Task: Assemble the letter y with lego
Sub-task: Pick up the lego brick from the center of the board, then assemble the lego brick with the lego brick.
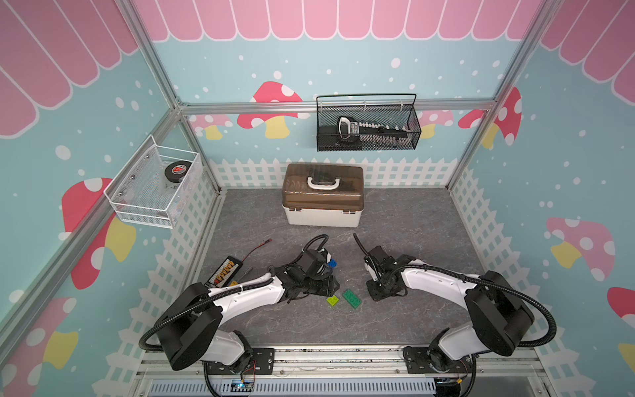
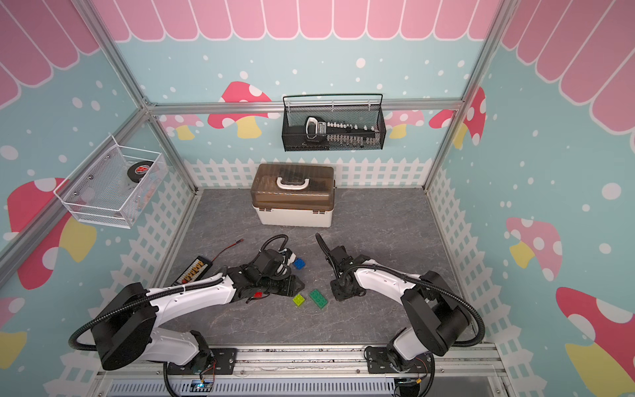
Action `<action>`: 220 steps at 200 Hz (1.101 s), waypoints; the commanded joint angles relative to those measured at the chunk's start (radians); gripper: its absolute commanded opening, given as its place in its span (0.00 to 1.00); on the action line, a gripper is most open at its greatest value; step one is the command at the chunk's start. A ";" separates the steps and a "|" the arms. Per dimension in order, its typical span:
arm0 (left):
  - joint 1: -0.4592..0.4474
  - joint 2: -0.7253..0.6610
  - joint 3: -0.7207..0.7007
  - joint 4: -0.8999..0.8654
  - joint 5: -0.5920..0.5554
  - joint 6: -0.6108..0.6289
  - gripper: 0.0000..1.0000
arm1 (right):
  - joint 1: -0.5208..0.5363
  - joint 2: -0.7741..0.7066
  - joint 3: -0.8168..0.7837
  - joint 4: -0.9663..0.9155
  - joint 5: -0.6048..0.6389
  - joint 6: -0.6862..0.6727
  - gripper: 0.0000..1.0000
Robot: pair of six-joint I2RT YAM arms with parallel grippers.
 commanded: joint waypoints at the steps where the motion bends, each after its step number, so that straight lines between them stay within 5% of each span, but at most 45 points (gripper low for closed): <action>1: -0.004 -0.012 -0.003 -0.006 -0.042 -0.007 0.54 | -0.002 -0.013 0.035 -0.022 -0.017 -0.028 0.35; 148: 0.070 -0.279 -0.243 0.050 -0.115 -0.132 0.54 | 0.136 0.120 0.307 -0.027 -0.131 -0.237 0.33; 220: 0.075 -0.340 -0.293 0.076 -0.025 -0.131 0.55 | 0.180 0.165 0.313 -0.026 -0.136 -0.271 0.33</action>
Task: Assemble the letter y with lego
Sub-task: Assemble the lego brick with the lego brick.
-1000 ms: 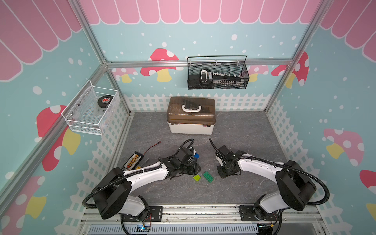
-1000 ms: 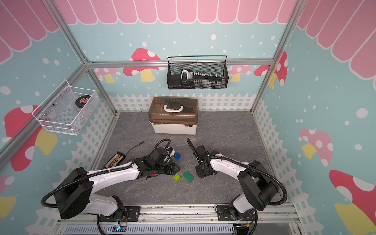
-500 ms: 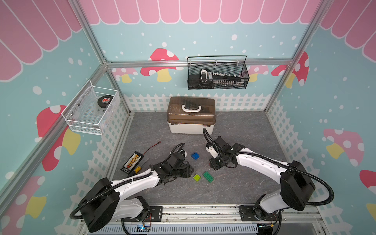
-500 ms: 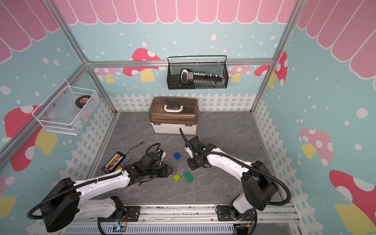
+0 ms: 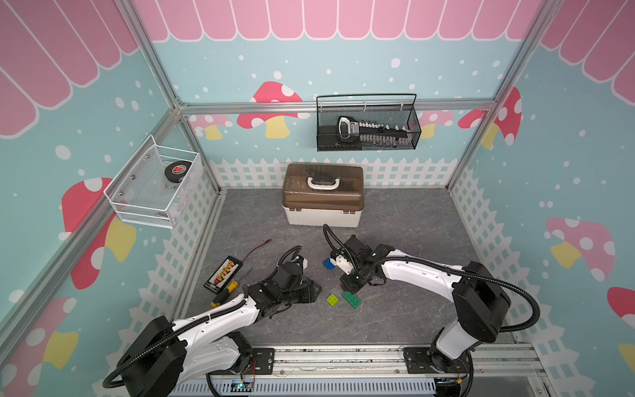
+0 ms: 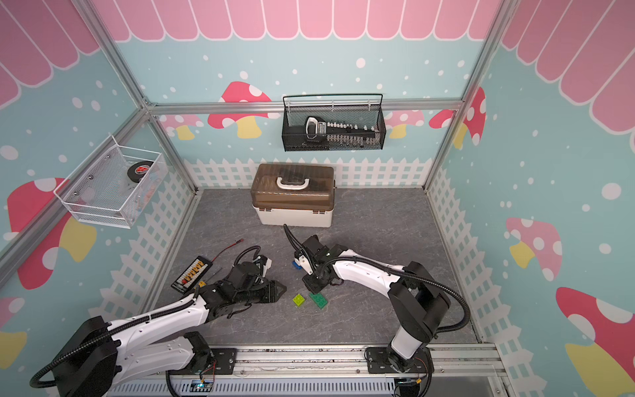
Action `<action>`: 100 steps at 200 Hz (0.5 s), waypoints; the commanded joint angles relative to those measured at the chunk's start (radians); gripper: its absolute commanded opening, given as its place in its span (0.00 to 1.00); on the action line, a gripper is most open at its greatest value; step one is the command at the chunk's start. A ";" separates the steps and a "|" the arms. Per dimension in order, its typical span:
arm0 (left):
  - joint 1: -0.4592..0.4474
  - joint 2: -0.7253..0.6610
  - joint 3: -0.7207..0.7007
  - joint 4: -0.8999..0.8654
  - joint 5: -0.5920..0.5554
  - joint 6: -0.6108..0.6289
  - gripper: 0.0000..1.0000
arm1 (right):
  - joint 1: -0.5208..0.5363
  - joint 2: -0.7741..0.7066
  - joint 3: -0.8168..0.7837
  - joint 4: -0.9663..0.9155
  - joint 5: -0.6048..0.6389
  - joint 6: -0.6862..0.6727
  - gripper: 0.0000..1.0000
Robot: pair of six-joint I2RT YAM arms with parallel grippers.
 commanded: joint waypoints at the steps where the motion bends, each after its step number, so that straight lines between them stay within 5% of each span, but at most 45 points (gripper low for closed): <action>1: 0.007 -0.027 -0.021 0.022 0.030 -0.021 0.55 | 0.017 0.026 0.021 -0.011 -0.009 -0.033 0.33; 100: 0.007 -0.052 -0.029 0.019 0.094 -0.009 0.55 | 0.039 0.061 0.023 -0.021 0.033 -0.058 0.33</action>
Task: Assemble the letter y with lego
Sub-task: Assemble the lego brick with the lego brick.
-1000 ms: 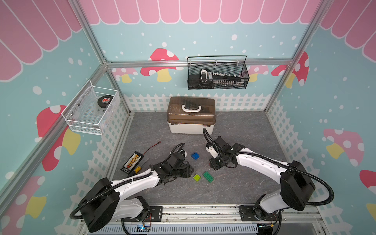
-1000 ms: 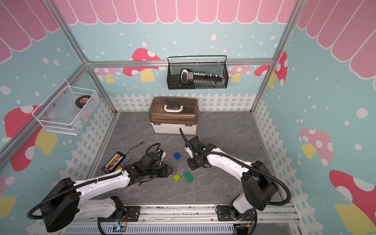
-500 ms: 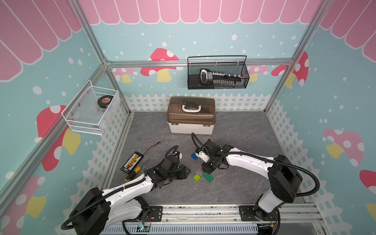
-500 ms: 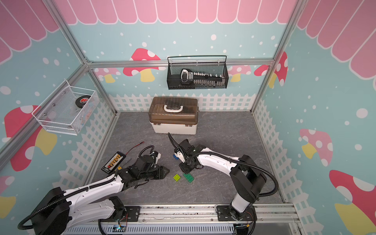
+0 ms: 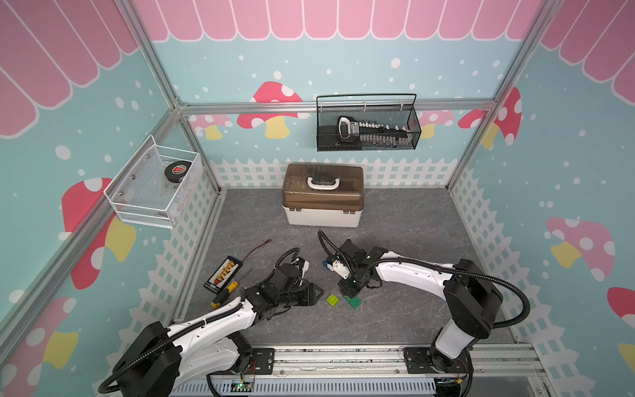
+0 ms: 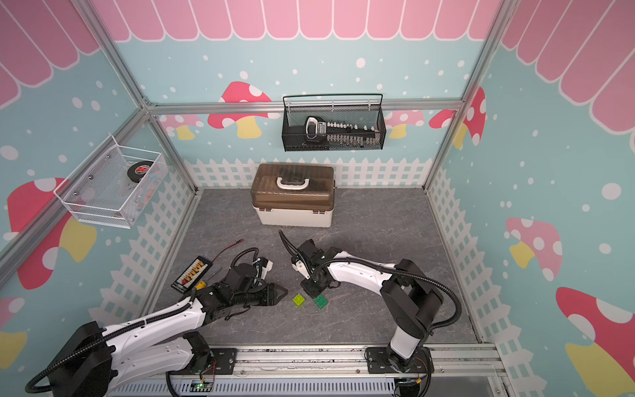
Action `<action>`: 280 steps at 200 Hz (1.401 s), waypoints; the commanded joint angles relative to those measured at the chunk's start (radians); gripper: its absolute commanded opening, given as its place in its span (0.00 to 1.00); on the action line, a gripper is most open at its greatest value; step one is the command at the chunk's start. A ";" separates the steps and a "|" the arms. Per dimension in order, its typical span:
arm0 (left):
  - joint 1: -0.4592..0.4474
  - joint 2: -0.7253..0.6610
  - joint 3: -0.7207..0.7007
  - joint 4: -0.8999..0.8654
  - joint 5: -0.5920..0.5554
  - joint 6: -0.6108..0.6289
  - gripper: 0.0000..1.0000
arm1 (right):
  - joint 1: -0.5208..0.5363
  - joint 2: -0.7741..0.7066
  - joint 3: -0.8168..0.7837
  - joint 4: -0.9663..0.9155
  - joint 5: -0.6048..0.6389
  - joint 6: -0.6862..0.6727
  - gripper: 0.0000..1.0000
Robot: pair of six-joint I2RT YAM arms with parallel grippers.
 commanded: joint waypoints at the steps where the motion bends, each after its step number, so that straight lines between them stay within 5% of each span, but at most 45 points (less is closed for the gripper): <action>1: 0.007 -0.016 -0.010 0.009 0.019 -0.010 0.55 | 0.012 0.017 0.021 -0.019 0.011 -0.027 0.33; 280: 0.006 0.005 0.004 -0.027 -0.026 0.011 0.55 | 0.025 0.045 -0.023 0.004 -0.005 0.041 0.32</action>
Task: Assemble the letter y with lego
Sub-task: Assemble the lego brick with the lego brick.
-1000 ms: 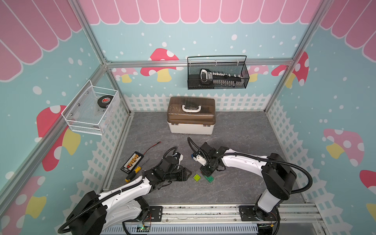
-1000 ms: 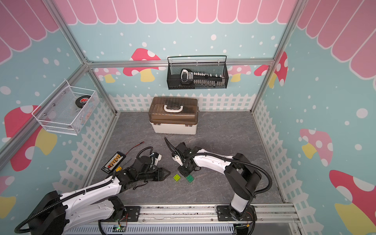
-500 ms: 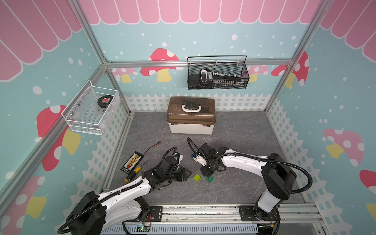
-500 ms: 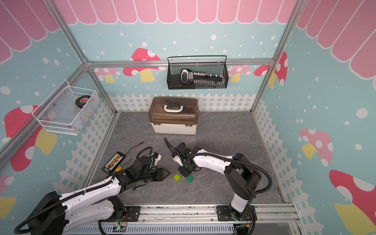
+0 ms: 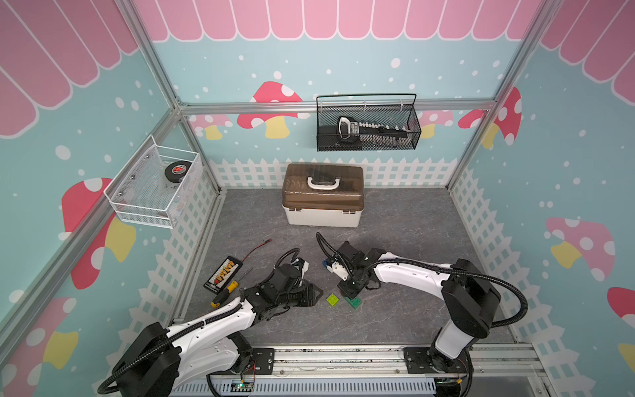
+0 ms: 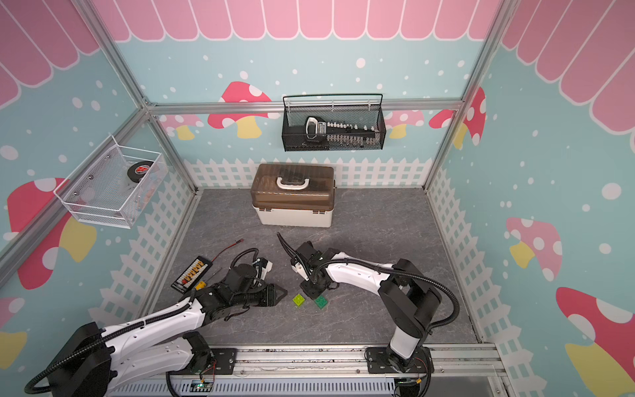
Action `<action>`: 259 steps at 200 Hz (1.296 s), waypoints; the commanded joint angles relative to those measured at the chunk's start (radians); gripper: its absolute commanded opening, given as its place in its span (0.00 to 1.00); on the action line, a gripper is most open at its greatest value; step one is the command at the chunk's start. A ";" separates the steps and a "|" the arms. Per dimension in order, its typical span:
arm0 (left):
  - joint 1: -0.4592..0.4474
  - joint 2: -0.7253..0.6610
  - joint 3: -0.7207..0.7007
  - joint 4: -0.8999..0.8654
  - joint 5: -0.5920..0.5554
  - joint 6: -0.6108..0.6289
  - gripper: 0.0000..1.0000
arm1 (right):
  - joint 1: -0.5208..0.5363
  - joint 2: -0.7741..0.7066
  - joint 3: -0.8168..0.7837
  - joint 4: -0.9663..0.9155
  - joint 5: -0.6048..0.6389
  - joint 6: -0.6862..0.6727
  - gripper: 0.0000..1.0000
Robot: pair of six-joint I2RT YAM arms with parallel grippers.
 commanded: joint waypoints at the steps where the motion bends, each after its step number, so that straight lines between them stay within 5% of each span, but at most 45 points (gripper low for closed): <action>1: 0.007 0.008 0.008 -0.017 -0.019 0.008 0.55 | 0.008 0.034 -0.026 0.009 -0.027 0.019 0.32; 259: 0.008 0.028 0.010 -0.026 -0.037 0.018 0.55 | 0.046 0.010 -0.062 -0.011 0.028 0.018 0.31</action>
